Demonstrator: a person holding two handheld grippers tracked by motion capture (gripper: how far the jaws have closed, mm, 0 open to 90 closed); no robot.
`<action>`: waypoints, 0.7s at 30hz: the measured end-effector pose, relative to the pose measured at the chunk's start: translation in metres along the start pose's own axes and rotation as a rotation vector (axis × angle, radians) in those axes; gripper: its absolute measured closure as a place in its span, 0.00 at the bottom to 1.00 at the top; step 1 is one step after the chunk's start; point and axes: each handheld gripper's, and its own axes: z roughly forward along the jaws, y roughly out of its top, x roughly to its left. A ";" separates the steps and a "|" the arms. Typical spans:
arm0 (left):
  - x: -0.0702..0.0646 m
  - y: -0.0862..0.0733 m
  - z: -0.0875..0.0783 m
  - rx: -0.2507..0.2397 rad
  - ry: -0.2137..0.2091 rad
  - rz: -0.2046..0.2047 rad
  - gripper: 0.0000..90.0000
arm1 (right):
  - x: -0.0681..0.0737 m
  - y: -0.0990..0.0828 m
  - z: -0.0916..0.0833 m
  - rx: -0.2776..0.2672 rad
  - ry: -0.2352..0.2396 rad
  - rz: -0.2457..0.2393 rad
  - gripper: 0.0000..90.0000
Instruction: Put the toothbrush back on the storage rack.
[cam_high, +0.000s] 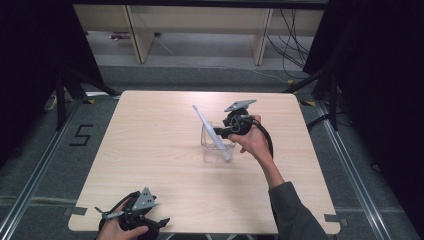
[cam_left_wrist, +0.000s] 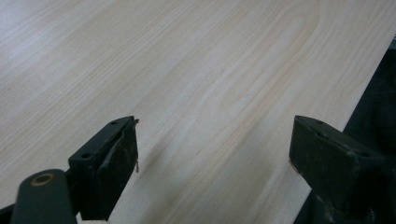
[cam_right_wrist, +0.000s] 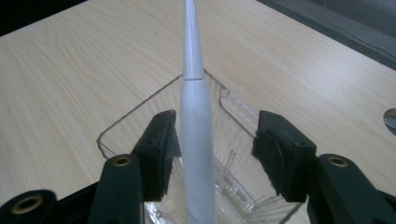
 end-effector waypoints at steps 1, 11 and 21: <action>0.000 0.000 0.001 -0.007 -0.003 -0.001 0.17 | 0.000 -0.001 -0.002 -0.010 0.004 0.005 0.53; 0.000 0.000 0.000 -0.008 -0.003 0.007 0.17 | -0.006 -0.012 -0.018 -0.062 -0.013 0.031 0.43; 0.000 0.000 -0.001 -0.013 0.001 0.011 0.17 | -0.014 -0.020 -0.027 -0.098 -0.031 0.039 0.40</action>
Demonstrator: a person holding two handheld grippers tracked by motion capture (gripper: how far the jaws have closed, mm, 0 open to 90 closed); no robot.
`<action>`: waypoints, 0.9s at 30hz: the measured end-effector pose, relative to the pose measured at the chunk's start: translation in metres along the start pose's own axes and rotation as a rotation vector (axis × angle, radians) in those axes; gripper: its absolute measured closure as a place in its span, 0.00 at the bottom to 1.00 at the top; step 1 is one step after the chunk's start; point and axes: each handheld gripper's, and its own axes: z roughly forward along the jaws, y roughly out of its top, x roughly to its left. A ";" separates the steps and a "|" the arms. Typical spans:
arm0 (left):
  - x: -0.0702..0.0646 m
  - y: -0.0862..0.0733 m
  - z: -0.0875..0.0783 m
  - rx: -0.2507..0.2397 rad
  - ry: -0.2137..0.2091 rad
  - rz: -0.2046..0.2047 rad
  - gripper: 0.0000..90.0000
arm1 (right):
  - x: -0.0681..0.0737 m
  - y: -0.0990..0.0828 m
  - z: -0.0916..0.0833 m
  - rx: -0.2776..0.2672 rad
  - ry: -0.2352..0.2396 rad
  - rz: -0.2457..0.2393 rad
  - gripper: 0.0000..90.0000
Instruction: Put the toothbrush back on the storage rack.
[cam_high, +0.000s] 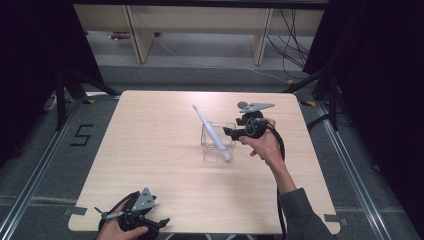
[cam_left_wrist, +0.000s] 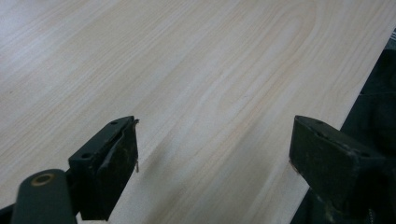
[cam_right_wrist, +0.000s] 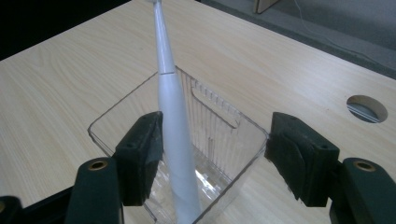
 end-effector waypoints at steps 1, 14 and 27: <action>0.000 0.000 0.000 0.001 0.000 0.001 0.17 | 0.002 -0.001 -0.003 0.005 -0.010 0.035 0.40; -0.001 0.001 -0.002 -0.008 0.002 0.004 0.17 | 0.001 -0.013 -0.027 -0.026 -0.034 0.014 0.36; -0.001 0.001 -0.001 -0.005 -0.004 0.005 0.17 | -0.002 -0.031 -0.038 -0.016 -0.039 0.029 0.35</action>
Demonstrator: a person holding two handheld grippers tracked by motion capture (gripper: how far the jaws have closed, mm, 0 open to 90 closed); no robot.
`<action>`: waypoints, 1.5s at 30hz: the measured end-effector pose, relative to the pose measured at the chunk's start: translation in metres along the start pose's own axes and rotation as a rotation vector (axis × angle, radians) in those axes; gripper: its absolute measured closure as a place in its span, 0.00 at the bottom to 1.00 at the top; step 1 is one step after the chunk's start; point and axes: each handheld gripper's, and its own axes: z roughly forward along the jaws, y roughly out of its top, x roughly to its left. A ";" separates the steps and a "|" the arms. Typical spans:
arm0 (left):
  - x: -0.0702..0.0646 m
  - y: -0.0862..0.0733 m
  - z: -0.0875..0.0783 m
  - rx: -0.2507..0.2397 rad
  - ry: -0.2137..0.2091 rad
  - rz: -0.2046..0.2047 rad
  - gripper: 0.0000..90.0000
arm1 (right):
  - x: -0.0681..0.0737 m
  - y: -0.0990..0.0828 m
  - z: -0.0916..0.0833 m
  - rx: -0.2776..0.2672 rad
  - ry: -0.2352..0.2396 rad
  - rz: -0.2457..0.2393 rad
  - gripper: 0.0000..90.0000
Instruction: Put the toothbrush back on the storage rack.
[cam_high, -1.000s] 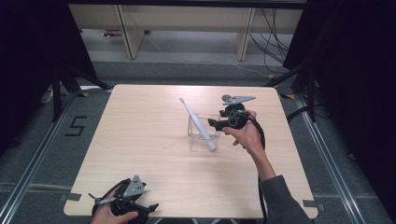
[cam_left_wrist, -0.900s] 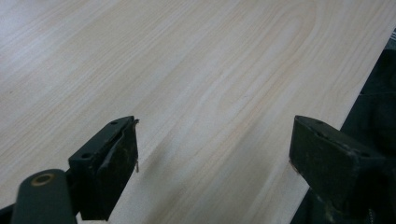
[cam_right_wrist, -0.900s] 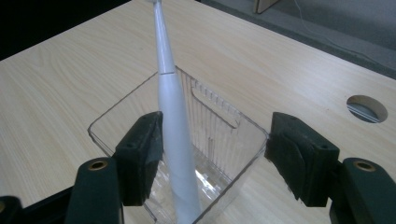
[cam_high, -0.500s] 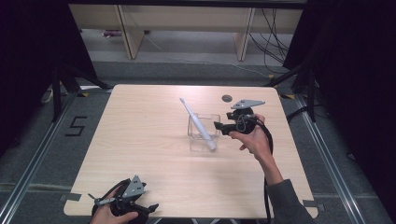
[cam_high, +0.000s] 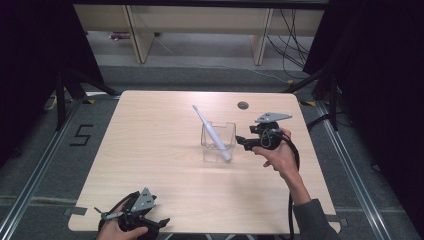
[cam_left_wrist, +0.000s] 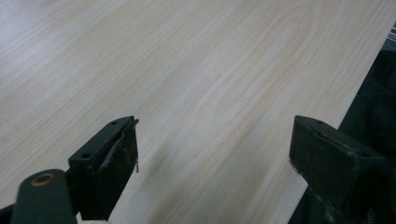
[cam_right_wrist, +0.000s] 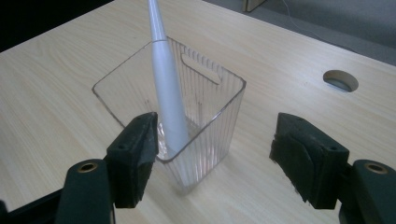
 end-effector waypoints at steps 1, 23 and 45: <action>0.000 0.000 0.001 0.000 0.006 -0.002 0.17 | 0.000 -0.001 -0.001 0.003 -0.001 0.002 0.35; -0.001 -0.001 0.001 0.007 0.010 -0.007 0.17 | 0.004 -0.035 -0.023 -0.006 -0.011 0.035 0.29; 0.000 0.000 0.000 0.005 0.020 0.002 0.17 | 0.016 -0.073 -0.030 0.021 -0.010 0.047 0.28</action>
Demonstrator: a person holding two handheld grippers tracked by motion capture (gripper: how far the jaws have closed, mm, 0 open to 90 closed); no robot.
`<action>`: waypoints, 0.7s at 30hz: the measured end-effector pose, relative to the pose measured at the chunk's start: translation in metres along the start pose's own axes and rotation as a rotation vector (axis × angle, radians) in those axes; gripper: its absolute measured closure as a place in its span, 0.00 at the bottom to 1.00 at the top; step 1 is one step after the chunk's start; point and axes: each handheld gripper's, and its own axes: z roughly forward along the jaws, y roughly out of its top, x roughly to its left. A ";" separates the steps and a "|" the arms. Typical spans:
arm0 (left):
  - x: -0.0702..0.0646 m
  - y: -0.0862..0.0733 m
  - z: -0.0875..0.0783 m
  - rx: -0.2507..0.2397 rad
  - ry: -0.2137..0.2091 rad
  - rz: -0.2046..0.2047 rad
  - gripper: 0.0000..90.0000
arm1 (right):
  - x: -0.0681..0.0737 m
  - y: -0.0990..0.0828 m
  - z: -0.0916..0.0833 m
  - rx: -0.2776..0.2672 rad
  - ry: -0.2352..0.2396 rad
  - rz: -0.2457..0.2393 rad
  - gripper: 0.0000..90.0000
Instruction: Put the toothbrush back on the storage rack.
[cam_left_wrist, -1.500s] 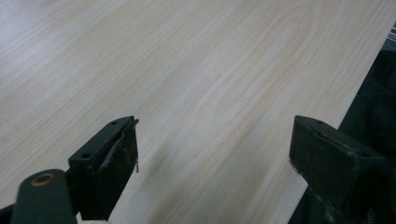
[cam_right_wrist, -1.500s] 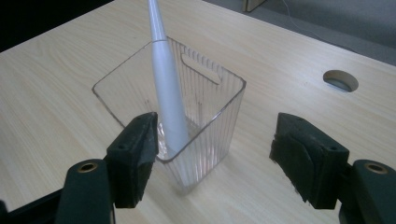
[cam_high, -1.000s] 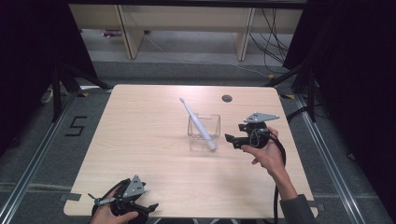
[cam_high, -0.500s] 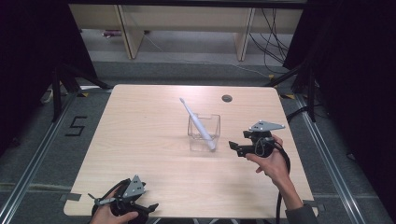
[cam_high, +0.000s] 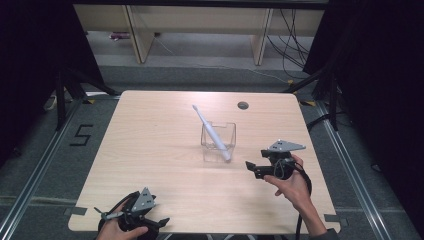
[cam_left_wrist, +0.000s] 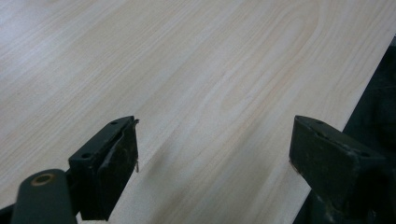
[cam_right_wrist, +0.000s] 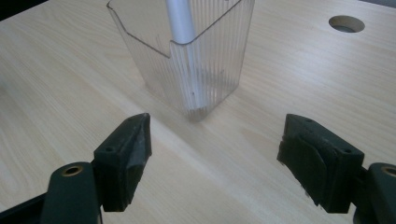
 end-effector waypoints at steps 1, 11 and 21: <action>0.000 0.000 0.000 0.000 0.001 0.002 0.17 | 0.000 -0.001 0.001 -0.008 0.008 -0.003 0.28; 0.000 0.000 0.000 0.000 0.001 0.002 0.17 | 0.006 -0.013 0.004 0.012 0.018 -0.006 0.25; 0.001 0.000 -0.001 -0.002 -0.005 -0.010 0.17 | 0.011 -0.027 0.008 -0.004 0.026 0.005 0.22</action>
